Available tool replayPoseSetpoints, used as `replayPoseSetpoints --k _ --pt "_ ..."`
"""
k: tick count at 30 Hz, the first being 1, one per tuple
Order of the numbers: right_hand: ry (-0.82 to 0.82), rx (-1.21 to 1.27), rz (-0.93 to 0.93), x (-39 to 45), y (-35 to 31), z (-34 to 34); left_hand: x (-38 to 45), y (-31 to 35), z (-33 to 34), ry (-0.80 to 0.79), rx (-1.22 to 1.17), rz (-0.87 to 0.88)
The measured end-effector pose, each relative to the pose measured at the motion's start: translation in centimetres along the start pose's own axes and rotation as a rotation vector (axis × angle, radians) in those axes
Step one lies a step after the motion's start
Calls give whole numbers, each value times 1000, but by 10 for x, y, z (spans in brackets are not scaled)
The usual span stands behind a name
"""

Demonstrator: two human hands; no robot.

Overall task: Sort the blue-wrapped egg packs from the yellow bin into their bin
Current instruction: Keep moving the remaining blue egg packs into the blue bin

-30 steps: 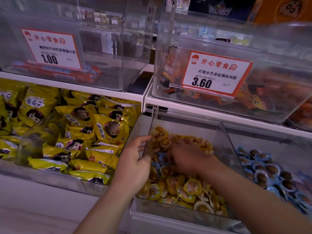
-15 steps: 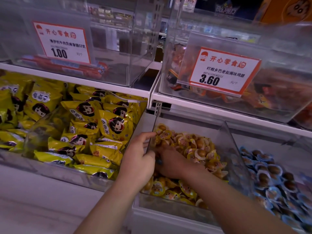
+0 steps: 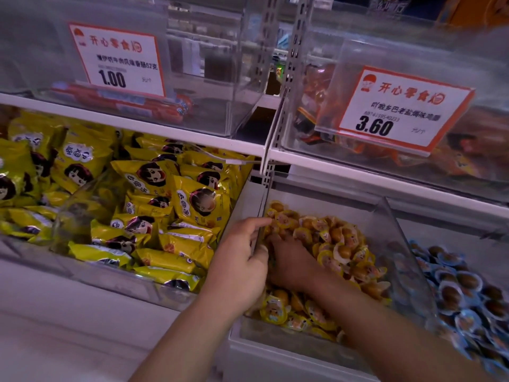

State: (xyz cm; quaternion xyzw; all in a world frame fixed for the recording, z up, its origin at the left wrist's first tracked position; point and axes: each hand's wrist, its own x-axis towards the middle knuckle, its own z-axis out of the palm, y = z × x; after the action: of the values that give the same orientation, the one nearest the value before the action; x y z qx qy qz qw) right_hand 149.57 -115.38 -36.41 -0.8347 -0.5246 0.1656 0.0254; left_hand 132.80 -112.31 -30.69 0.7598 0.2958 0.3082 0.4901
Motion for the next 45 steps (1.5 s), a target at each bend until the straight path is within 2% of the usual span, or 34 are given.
replayPoseSetpoints --k 2,5,8,11,13,16,18,20,21,23,24,26,32,36,39,43,45 --pt "77 71 -64 -5 2 6 2 1 1 22 -1 -9" --pt "69 117 -93 0 -2 -1 5 1 6 60 -13 -9" --pt "56 317 -67 3 0 -11 5 -1 8 83 -43 -2" --pt "173 738 53 -4 1 -30 3 3 6 119 -30 31" --pt "252 1087 152 -12 -1 -49 -3 10 5 215 100 169" --pt "232 1480 197 -34 3 -80 -12 29 10 358 192 411" --pt "178 1697 215 -51 9 -93 -15 36 26 353 114 472" --pt "112 1850 254 -67 15 -92 -15 41 51 250 1 329" --pt "86 1910 259 -75 17 -89 -13 42 63 191 -76 179" --pt "102 2016 248 -89 21 -78 -5 44 83 73 -391 -207" --pt "124 2046 258 -94 24 -72 -1 44 89 30 -552 -375" --pt "131 2095 296 -104 30 -63 8 41 94 -31 -725 -537" --pt "293 2167 267 -121 38 -46 12 40 97 -60 -745 -674" --pt "207 2129 154 -120 26 -40 10 35 97 31 -685 -595" --pt "195 1972 85 -123 24 -44 10 27 91 79 -540 -467" --pt "320 1565 110 -129 36 -46 6 21 86 -16 -427 -404" --pt "336 1514 112 -129 39 -45 4 19 84 -54 -405 -394"
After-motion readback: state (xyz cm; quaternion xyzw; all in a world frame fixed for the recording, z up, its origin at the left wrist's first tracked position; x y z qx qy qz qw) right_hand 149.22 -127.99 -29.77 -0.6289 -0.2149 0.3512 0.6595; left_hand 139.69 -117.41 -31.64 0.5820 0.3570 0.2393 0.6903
